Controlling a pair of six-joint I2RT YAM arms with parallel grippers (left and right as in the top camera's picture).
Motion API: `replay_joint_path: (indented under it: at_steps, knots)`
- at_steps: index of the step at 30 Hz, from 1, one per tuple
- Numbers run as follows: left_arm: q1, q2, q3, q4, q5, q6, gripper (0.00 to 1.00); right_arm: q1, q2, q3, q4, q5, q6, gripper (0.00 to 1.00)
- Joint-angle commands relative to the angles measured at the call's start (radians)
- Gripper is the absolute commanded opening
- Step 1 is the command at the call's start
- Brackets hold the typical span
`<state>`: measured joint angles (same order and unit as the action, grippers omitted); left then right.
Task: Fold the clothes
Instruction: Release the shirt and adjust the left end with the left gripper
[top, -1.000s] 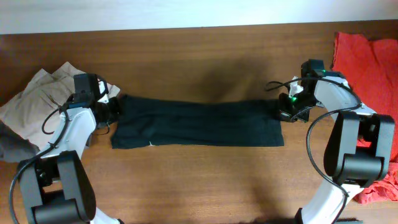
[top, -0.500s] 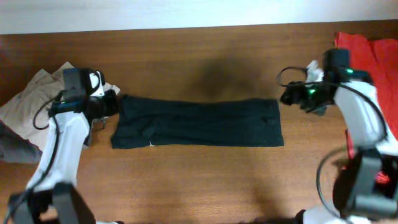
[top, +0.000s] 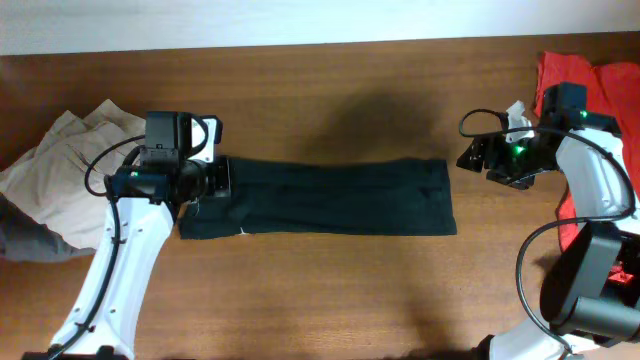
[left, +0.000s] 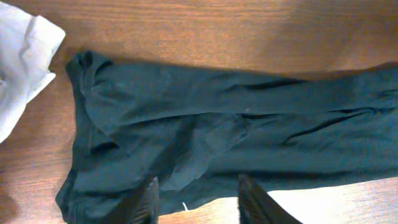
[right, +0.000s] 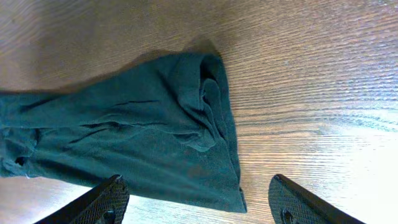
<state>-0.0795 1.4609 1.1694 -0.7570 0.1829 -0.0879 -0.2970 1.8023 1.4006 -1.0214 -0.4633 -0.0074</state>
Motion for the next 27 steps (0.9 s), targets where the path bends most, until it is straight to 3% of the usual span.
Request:
replay_joint_path:
  at_steps: [1, 10, 13, 15, 21, 27]
  knots:
    - [0.029, 0.069, 0.000, -0.008, -0.022, -0.028, 0.45, -0.005, -0.004, 0.000, -0.009, -0.031, -0.023, 0.77]
    - [0.192, 0.266, -0.004, 0.028, 0.118, -0.015, 0.46, -0.004, -0.004, 0.000, -0.026, -0.042, -0.023, 0.81]
    - [0.208, 0.288, -0.004, 0.040, 0.122, 0.031, 0.47, -0.005, -0.004, 0.000, -0.018, -0.042, -0.023, 0.82]
    - [0.219, 0.298, -0.004, 0.054, 0.130, 0.054, 0.57, -0.005, -0.004, 0.000, -0.014, -0.042, -0.022, 0.82]
    - [0.253, 0.366, -0.004, 0.066, 0.234, 0.106, 0.59, -0.004, -0.004, 0.000, -0.014, -0.043, -0.022, 0.83]
    - [0.269, 0.455, -0.004, 0.104, 0.233, 0.108, 0.59, -0.004, -0.004, 0.000, -0.015, -0.055, -0.022, 0.82]
